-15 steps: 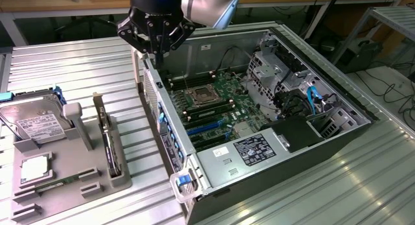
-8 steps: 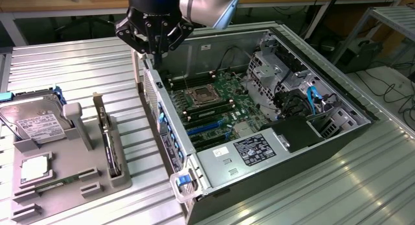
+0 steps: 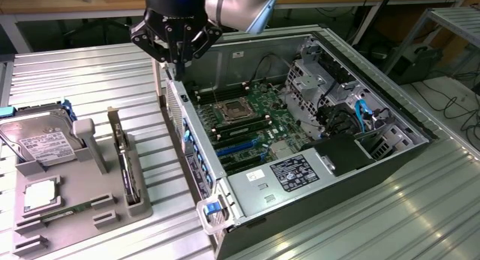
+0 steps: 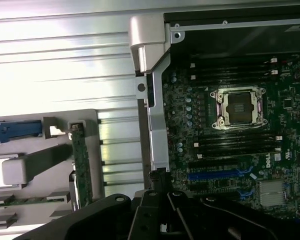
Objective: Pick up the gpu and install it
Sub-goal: 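Reach for the gpu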
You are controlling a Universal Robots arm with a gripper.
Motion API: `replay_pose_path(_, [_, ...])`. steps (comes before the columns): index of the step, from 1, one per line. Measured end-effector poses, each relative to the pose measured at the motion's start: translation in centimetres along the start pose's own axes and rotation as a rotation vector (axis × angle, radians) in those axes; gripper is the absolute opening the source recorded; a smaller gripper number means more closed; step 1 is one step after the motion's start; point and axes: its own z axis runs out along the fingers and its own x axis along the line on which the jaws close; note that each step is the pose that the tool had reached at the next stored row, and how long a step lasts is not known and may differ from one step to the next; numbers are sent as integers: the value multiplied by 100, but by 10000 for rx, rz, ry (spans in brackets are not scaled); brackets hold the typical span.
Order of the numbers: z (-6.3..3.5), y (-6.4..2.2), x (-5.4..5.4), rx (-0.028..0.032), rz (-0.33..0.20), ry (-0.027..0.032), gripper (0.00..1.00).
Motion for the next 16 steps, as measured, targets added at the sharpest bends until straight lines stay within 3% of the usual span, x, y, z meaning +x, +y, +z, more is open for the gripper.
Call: replay_pose_path(16, [-2, -12, 66, 0, 0, 0, 11])
